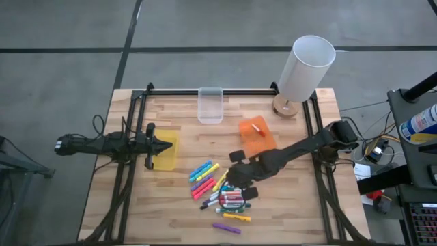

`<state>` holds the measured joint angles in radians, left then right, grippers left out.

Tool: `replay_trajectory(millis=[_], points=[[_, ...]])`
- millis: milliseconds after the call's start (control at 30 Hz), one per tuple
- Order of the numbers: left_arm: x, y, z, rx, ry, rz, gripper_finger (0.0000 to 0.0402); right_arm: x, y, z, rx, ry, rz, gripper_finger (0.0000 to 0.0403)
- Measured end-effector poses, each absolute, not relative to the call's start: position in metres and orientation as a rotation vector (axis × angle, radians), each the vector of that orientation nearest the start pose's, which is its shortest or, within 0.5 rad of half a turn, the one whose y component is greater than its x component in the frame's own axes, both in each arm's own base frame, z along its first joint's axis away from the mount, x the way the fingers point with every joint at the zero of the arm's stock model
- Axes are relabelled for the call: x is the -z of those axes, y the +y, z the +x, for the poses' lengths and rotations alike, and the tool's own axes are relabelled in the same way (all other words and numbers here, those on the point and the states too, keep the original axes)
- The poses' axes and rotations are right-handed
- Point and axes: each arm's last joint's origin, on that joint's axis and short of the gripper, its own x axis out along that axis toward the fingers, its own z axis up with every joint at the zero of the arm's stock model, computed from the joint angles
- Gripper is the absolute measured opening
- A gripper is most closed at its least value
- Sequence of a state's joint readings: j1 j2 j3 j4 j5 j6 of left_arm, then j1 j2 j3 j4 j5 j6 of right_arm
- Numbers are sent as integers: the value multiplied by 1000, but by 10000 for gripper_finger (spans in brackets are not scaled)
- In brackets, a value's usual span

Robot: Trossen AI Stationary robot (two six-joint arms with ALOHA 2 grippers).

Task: Pick & Place Markers
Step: Put the top small blue marker into the orange bin

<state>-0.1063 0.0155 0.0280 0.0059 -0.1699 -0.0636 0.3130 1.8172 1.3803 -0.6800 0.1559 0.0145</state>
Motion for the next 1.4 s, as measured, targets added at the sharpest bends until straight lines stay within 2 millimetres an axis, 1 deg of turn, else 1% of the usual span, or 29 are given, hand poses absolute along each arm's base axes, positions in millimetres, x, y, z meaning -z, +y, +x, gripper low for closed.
replay_trajectory(millis=[133, 300, 567, 1000, 1167, 1400], points=[[-172, -5, 96, -63, -20, -66, 0, -215, 110, 359, -73, 1117, -168, 171], [-172, -5, 97, -63, -19, -66, 0, -203, 115, 354, -70, 1200, -140, 179], [-172, -5, 97, -63, -15, -65, 0, -184, 124, 340, -50, 1273, -102, 162], [-172, -5, 97, -63, -13, -65, 0, -157, 128, 319, 15, 1357, -51, 140], [-172, -5, 97, -63, -13, -65, 0, -145, 127, 312, 25, 1364, -43, 135], [-172, -5, 97, -63, -14, -65, 0, -135, 125, 309, 15, 1318, -26, 126]])
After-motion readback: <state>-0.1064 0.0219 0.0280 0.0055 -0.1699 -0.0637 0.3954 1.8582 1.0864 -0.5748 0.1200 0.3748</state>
